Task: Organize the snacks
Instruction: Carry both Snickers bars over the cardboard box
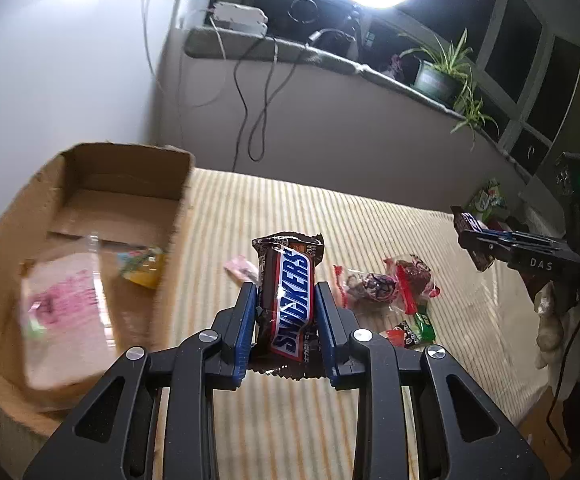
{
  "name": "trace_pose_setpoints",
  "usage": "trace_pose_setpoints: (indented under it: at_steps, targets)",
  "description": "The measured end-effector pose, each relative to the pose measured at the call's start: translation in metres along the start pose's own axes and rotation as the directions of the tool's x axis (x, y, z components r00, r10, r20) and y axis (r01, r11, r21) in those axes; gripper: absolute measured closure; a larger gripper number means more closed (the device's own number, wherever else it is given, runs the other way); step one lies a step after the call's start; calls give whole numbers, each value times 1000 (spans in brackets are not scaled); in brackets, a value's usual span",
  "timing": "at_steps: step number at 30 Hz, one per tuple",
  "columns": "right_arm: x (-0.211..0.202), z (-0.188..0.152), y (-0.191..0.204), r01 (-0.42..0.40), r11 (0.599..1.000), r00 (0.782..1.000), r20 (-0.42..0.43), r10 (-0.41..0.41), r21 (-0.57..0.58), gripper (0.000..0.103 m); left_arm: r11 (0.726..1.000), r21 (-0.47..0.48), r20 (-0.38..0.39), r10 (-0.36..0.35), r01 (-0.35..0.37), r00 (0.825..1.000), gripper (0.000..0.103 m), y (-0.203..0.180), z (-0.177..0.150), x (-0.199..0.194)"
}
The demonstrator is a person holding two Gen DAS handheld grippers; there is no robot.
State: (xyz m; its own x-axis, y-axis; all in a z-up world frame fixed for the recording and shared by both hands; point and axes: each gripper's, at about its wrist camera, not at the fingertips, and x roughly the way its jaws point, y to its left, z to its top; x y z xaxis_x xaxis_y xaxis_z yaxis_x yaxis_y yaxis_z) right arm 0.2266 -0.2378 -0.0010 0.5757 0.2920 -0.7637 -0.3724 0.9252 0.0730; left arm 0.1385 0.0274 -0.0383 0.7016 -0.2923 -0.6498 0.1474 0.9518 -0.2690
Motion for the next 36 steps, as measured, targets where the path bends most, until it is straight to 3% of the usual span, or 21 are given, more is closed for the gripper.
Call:
trace_pose_setpoints:
  at_steps: [15,23,36]
  targets:
    - [6,41,108,-128,980,989,54,138,-154,73,989,-81,80,131,-124,988,76,61,-7,-51]
    - [34,59,156,-190,958,980,25,200,-216,73,975,-125,87,196,-184,977,76,90,-13,-64]
    - [84,78,214,-230,931,973,-47,226,-284,73,961,-158,76,240,-226,968,76,117,-16,-64]
